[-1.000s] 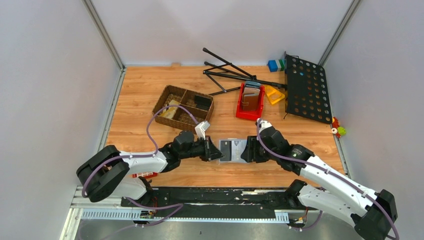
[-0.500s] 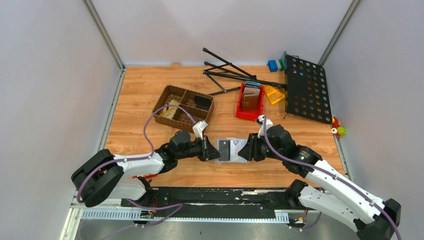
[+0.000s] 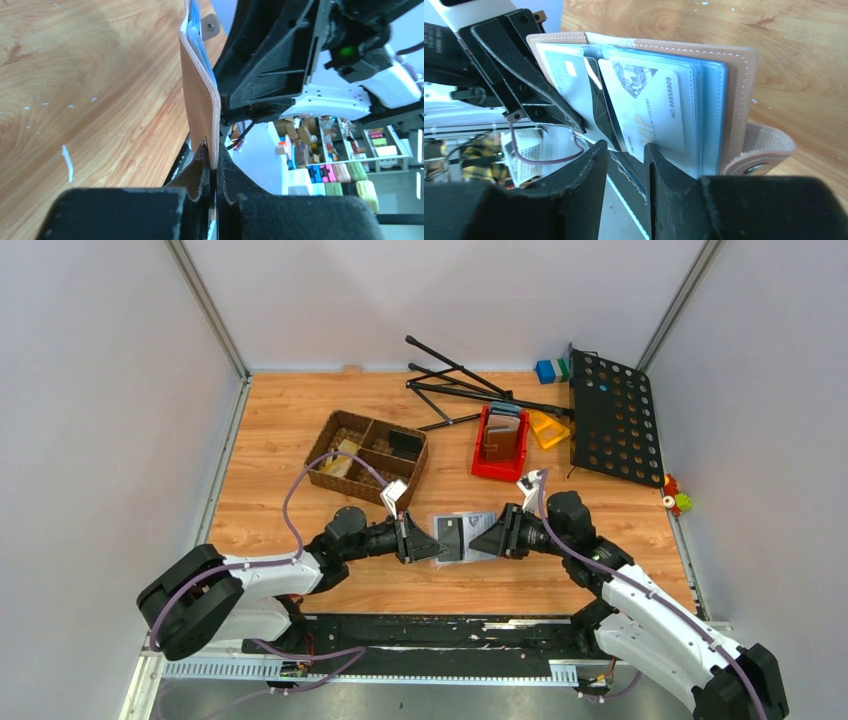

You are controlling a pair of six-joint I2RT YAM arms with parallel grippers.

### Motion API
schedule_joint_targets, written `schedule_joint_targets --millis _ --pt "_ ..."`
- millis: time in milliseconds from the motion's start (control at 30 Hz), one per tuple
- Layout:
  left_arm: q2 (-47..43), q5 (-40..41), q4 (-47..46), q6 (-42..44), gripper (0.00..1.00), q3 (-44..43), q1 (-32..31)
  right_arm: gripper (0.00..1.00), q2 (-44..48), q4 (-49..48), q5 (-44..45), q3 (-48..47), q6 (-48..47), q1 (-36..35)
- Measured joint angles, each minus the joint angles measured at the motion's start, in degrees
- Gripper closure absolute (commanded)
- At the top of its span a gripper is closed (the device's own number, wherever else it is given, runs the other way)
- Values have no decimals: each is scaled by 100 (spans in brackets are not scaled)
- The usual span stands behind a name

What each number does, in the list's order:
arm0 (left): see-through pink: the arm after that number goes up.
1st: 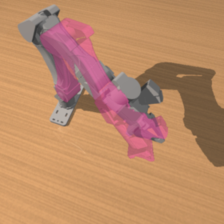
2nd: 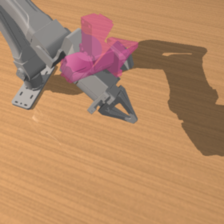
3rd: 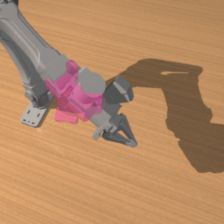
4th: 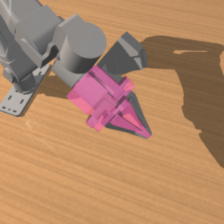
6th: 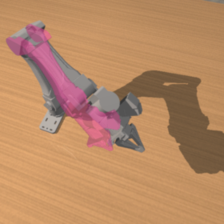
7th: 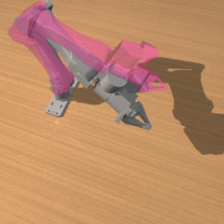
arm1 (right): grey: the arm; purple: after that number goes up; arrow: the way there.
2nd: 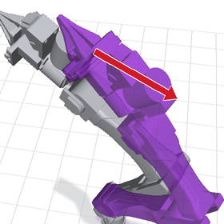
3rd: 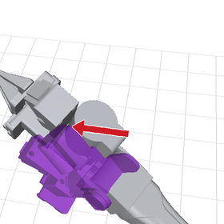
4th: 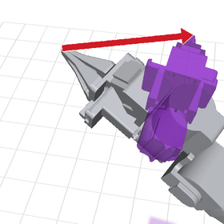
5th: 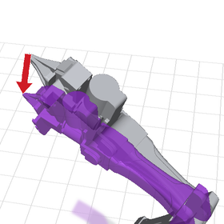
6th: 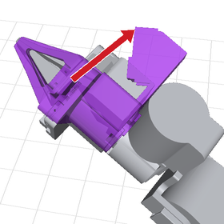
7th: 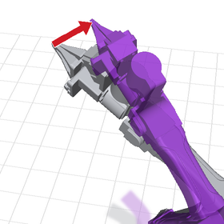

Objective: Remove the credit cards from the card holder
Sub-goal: Remove the credit card from the card holder.

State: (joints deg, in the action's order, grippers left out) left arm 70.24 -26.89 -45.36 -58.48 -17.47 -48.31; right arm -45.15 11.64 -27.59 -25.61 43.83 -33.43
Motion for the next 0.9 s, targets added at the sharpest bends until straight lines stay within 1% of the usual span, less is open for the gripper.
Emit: schedule_joint_targets --millis 133,300,400,467,633,800,900 --pt "181 -177 -662 -361 100 98 13 66 96 -610 -538 299 391 264" --pt "551 -398 -1480 -811 100 127 20 67 153 -1346 -1014 424 763 299" --pt "697 -520 -1902 -1040 100 127 17 71 153 -1628 -1169 424 890 297" --pt "739 -577 -2124 -1139 100 127 17 77 155 -1744 -1235 424 968 299" --pt "745 -632 -2422 -1263 100 127 17 81 302 -2225 -1344 588 1287 345" --pt "745 -704 -2618 -1346 100 131 17 82 516 -2911 -1379 898 1705 352" --pt "745 -726 -2745 -1375 100 131 17 87 588 -3257 -1410 999 1917 352"
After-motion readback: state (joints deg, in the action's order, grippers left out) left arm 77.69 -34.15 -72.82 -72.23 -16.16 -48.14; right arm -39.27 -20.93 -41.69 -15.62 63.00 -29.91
